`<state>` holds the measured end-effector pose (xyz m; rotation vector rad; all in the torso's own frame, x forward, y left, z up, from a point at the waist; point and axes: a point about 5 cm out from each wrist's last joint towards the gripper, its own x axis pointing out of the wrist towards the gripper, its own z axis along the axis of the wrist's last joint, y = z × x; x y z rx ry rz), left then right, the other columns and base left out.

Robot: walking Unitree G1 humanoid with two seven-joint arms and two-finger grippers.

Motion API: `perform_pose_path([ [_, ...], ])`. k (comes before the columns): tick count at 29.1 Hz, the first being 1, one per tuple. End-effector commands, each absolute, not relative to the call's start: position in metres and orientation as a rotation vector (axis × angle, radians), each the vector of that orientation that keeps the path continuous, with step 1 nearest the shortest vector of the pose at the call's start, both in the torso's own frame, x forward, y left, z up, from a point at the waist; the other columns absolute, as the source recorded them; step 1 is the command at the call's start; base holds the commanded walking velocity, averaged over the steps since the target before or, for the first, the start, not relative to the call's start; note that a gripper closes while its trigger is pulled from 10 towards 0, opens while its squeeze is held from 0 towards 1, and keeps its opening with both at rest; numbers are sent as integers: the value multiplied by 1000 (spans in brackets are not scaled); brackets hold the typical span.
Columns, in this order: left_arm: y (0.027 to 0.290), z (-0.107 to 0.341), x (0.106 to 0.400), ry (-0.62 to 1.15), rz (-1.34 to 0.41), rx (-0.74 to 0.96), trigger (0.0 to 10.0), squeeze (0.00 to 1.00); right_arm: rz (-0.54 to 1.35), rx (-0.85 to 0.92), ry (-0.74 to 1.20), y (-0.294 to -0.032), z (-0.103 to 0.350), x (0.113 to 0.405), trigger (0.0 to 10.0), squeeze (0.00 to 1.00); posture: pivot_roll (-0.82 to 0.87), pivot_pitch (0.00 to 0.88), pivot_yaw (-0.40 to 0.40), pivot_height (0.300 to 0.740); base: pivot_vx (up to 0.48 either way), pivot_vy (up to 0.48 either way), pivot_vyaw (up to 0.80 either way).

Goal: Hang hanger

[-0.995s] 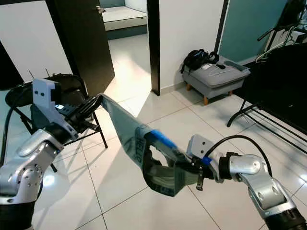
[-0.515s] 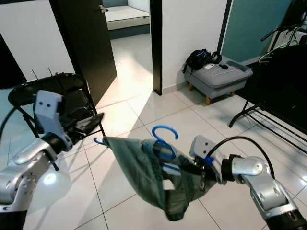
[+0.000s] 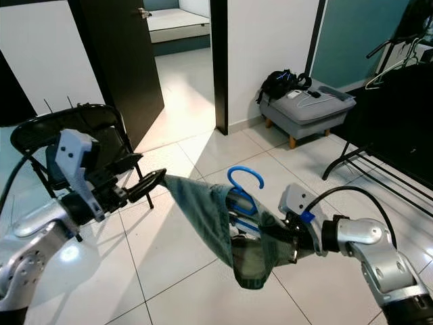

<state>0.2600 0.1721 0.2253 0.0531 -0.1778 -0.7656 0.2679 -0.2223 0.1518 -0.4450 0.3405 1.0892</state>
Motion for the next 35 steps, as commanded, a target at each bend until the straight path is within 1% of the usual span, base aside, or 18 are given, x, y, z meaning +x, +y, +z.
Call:
perform_pose_path([
  [1, 163, 228, 250, -172, -889, 95, 10000, 0, 1128, -456, 362, -222, 153, 265, 0, 0, 36, 0, 10, 735, 0, 0, 0],
  [2, 159, 229, 247, -162, -949, 137, 10000, 0, 1147, -469, 379, -222, 152, 264, 0, 0, 35, 0, 10, 735, 0, 0, 0],
  [4, 159, 229, 247, -162, -949, 137, 10000, 0, 1147, -469, 379, -222, 152, 264, 0, 0, 35, 0, 10, 735, 0, 0, 0],
  [6, 153, 231, 244, -135, -1029, 245, 10000, 0, 1194, -475, 400, -220, 151, 261, 0, 0, 38, 0, 10, 735, 0, 0, 0],
  [7, 153, 231, 244, -135, -1029, 245, 10000, 0, 1194, -475, 400, -220, 151, 261, 0, 0, 38, 0, 10, 735, 0, 0, 0],
  [9, 150, 226, 244, -89, -1081, 393, 10000, 0, 1233, -475, 407, -215, 151, 259, 0, 0, 38, 0, 13, 735, 0, 0, 0],
  [11, 150, 226, 244, -89, -1081, 393, 10000, 0, 1233, -475, 407, -215, 151, 259, 0, 0, 38, 0, 13, 735, 0, 0, 0],
  [12, 150, 225, 245, -74, -1092, 439, 10000, 0, 1243, -475, 407, -214, 152, 259, 0, 0, 38, 0, 13, 735, 0, 0, 0],
  [13, 150, 225, 245, -74, -1092, 439, 10000, 0, 1243, -475, 407, -214, 152, 259, 0, 0, 38, 0, 13, 735, 0, 0, 0],
  [14, 149, 223, 246, -62, -1097, 488, 10000, 0, 1261, -476, 412, -212, 151, 257, 0, 0, 36, 0, 15, 735, 0, 0, 0],
  [15, 149, 223, 246, -62, -1097, 488, 10000, 0, 1261, -476, 412, -212, 151, 257, 0, 0, 36, 0, 15, 735, 0, 0, 0],
  [16, 148, 220, 247, -48, -1107, 522, 10000, 0, 1281, -474, 415, -209, 150, 256, 0, 0, 35, 0, 17, 735, 0, 0, 0],
  [19, 144, 216, 245, -23, -1135, 555, 10000, 0, 1315, -469, 417, -204, 148, 253, 0, 0, 35, 0, 16, 735, 0, 0, 0],
  [25, 142, 212, 243, -4, -1155, 564, 10000, 0, 1336, -465, 416, -201, 148, 251, 0, 0, 35, 0, 16, 735, 0, 0, 0],
  [31, 134, 200, 241, 43, -1202, 599, 10000, 0, 1389, -459, 398, -191, 151, 249, 0, 0, 37, 0, 14, 735, 0, 0, 0],
  [34, 134, 200, 241, 43, -1202, 599, 10000, 0, 1389, -459, 398, -191, 151, 249, 0, 0, 37, 0, 14, 735, 0, 0, 0],
  [35, 132, 196, 240, 57, -1217, 609, 9608, 0, 1402, -458, 392, -188, 153, 248, 0, 0, 34, 0, 14, 735, 0, 0, 0],
])
